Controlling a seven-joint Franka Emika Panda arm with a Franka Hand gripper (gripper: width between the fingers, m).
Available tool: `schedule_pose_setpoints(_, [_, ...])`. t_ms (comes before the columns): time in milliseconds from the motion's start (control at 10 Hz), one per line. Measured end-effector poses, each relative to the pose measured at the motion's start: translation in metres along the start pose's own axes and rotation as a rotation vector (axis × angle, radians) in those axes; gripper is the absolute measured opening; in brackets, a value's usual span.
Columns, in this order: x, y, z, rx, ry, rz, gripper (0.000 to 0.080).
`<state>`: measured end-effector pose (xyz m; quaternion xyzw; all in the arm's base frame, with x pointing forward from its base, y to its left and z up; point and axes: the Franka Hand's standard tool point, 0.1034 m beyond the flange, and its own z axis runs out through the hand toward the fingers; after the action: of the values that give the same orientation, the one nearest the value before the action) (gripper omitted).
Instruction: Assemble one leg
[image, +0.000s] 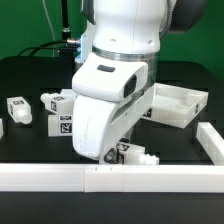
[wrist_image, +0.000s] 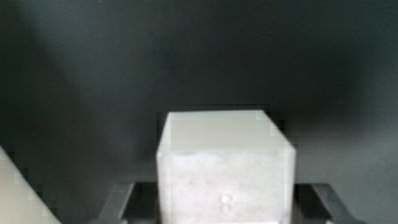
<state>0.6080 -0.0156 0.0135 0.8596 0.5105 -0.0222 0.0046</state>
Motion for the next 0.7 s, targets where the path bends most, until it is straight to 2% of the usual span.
schedule_pose_setpoints(100, [-0.002,0.001,0.000,0.000,-0.001,-0.004,0.0284])
schedule_pose_setpoints(200, [-0.018,0.008,-0.003,-0.005,-0.007,-0.053,0.0284])
schedule_pose_setpoints(400, [-0.064,0.022,-0.006,-0.004,-0.021,-0.123,0.0284])
schedule_pose_setpoints(500, [-0.083,0.029,-0.005,-0.002,-0.023,-0.160,0.0284])
schedule_pose_setpoints(600, [-0.102,0.040,-0.009,-0.012,-0.023,-0.176,0.0284])
schedule_pose_setpoints(700, [-0.116,0.042,-0.005,-0.011,-0.022,-0.178,0.0284])
